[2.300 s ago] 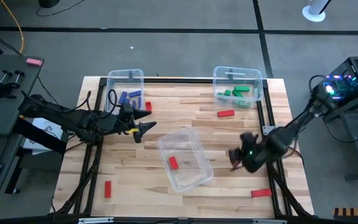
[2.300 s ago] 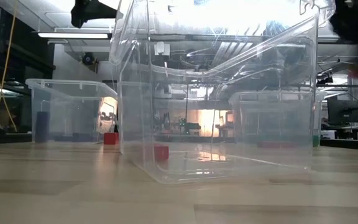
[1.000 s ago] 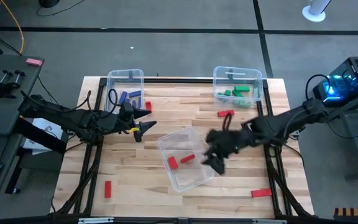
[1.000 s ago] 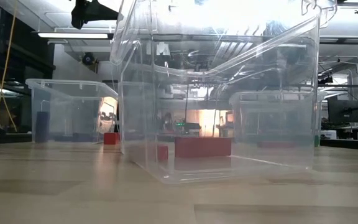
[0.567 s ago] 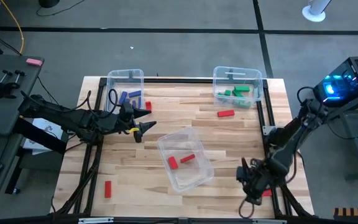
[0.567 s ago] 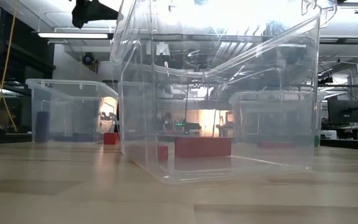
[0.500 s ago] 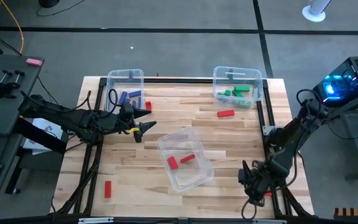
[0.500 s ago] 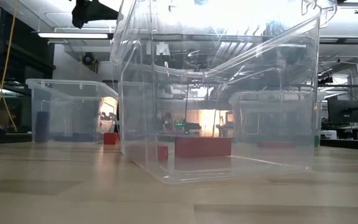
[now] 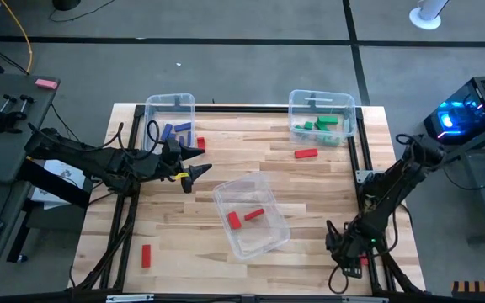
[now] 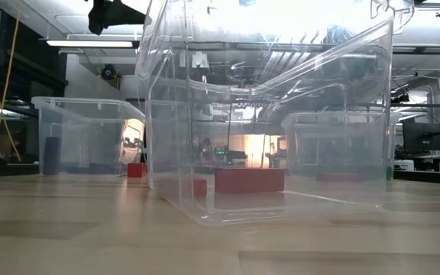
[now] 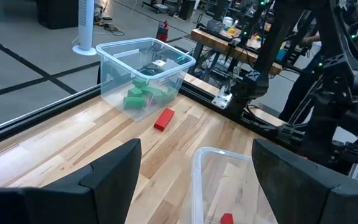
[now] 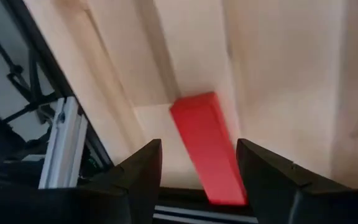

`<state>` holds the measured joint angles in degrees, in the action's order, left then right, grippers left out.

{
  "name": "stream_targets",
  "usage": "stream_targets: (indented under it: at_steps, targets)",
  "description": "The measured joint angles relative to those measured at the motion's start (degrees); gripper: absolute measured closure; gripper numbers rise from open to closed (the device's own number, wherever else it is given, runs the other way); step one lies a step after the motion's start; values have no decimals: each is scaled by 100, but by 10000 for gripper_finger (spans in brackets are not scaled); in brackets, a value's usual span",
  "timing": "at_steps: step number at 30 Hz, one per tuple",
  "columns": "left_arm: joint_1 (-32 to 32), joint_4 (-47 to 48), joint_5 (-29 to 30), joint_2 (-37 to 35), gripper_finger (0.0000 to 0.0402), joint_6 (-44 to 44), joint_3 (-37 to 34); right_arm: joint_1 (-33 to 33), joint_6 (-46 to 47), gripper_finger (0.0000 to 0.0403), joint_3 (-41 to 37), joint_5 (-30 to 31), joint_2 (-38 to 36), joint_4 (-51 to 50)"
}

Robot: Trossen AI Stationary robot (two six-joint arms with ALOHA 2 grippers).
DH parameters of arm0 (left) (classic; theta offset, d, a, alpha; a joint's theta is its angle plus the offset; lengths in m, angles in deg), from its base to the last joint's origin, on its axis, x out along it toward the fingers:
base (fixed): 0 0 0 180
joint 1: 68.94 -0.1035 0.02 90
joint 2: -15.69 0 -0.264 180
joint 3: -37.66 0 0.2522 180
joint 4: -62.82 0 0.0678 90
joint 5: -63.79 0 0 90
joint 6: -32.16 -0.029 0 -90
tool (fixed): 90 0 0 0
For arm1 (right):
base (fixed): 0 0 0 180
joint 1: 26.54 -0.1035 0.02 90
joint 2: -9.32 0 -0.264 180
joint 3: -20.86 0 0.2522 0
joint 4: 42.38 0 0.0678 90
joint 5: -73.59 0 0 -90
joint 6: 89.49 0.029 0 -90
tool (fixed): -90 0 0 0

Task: Sort blocks
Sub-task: Put the red block into the bottom transparent bin

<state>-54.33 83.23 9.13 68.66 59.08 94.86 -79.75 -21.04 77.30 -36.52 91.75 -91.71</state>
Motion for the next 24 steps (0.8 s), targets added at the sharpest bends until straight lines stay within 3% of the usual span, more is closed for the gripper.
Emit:
stream_targets:
  at_steps: [12,20,24]
  targets:
    - [-2,-2,4,0,108,4,0,-472,-572,199,590,-4,1271,53]
    - [-2,-2,4,0,108,4,0,-463,-781,199,1361,106,2136,-839]
    - [-2,5,4,1,108,0,0,-305,-937,228,1476,184,2177,-1041]
